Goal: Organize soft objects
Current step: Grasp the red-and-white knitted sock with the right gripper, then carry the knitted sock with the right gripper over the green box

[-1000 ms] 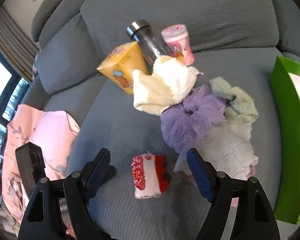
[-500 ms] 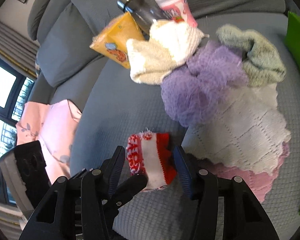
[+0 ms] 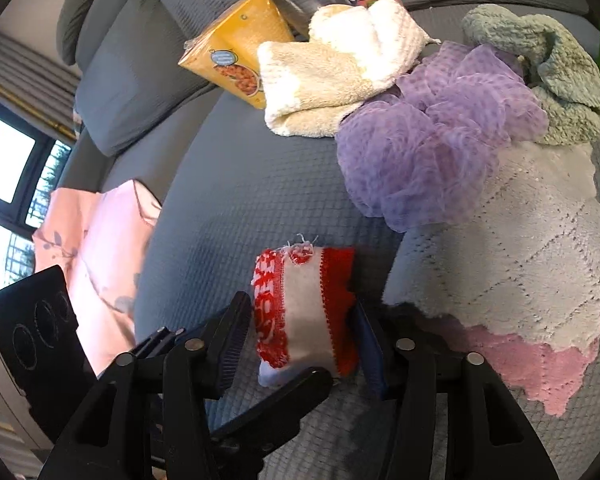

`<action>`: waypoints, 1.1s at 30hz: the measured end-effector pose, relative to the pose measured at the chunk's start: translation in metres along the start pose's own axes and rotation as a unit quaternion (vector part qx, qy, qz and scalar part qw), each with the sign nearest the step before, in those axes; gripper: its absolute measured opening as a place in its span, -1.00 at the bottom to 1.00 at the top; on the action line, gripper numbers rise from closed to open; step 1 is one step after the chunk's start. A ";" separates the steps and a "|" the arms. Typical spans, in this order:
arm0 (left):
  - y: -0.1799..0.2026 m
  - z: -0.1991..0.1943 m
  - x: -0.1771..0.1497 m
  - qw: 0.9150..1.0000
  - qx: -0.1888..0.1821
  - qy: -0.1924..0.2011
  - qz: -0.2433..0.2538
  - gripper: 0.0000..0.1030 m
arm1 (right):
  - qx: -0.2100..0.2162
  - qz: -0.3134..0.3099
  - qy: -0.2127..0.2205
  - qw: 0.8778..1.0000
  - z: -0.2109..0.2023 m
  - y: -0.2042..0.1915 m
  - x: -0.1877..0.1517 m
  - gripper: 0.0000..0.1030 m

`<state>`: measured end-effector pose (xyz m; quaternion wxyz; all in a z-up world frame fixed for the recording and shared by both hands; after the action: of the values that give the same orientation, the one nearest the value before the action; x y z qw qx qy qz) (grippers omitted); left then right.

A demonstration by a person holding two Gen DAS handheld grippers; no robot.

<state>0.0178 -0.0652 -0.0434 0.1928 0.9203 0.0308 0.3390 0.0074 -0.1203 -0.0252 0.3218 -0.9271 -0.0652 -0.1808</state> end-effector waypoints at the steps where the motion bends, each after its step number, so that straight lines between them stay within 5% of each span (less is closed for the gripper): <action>1: -0.001 -0.001 0.000 1.000 -0.002 0.002 -0.004 0.56 | 0.002 0.001 0.002 1.000 0.001 0.000 0.000 -0.13; 7: 0.002 -0.003 0.000 0.999 -0.031 0.002 -0.018 -0.17 | 0.012 -0.004 -0.001 1.000 0.006 -0.009 -0.003 -0.21; 13: 0.008 -0.011 0.005 0.999 -0.032 0.019 -0.010 -0.21 | 0.013 -0.010 0.013 1.000 -0.001 -0.014 0.000 -0.21; 22: 0.052 -0.042 0.038 0.995 -0.041 0.081 0.053 -0.22 | 0.034 -0.016 0.101 0.994 -0.058 -0.023 0.029 -0.20; 33: 0.169 -0.050 0.061 0.973 -0.134 0.122 0.146 -0.22 | 0.004 0.026 0.251 0.968 -0.177 0.025 0.050 -0.21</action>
<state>0.0198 -0.1930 0.0923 0.2574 0.8323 -0.1265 0.4744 0.0079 -0.2493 0.1085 0.3363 -0.8521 0.0412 -0.3990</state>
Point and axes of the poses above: each gripper's, at about its wrist camera, not at the fingertips, and z roughly the way its jaws point, y to its right, x to its top, the point moved 9 cm from there along z, roughly the way its jaws point, and after that the axes turned 9 degrees about y, right-handed, at the moved point
